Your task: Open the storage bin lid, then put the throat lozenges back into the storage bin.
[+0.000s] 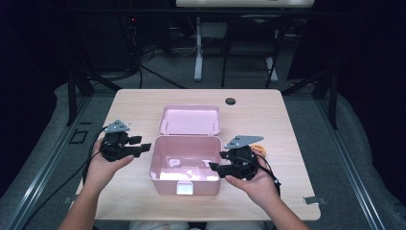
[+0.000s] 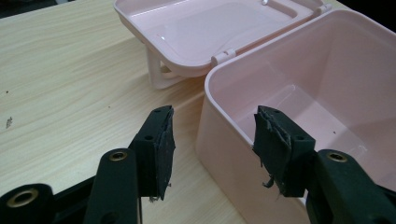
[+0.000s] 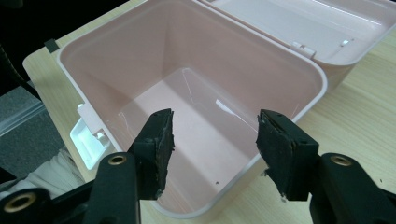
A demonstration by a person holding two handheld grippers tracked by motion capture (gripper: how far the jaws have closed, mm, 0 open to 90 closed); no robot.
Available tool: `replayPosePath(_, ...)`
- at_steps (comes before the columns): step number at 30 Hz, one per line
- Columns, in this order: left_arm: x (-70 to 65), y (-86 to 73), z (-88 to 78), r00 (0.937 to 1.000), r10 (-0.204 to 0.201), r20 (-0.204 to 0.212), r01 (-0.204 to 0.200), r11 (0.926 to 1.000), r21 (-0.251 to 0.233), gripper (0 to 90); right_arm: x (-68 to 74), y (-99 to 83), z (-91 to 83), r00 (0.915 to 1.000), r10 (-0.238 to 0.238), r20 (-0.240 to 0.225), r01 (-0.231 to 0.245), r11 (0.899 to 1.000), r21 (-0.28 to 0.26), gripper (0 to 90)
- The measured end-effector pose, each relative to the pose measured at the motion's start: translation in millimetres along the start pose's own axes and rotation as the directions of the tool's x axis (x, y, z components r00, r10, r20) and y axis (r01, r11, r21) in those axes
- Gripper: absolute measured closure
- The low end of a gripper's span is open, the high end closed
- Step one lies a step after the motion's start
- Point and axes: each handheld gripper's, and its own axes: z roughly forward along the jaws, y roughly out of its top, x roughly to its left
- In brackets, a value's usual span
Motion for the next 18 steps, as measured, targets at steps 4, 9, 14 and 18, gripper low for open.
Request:
replayPosePath(4,1.0,0.7,-3.4,0.9999,0.009,0.009,-0.009,1.0,0.005,47.1,-6.2,3.3,-4.6,0.9998,-0.006,0.019,0.006,1.0,-0.009,44.8)
replayPosePath(9,1.7,1.5,-7.4,0.9993,0.036,-0.014,-0.036,0.9992,-0.015,46.8,-16.3,6.4,-8.4,0.9991,0.026,0.033,-0.026,1.0,-0.006,43.4)
replayPosePath(14,2.5,1.9,-11.3,0.9989,0.037,-0.028,-0.038,0.9991,-0.018,44.6,-27.1,10.4,-10.8,0.9971,0.057,0.05,-0.057,0.998,0.003,39.5)
replayPosePath(18,3.9,1.6,-12.6,0.9996,0.026,-0.016,-0.026,0.9996,-0.011,44.7,-37.1,13.4,-11.5,0.9953,0.057,0.078,-0.06,0.998,0.026,38.4)
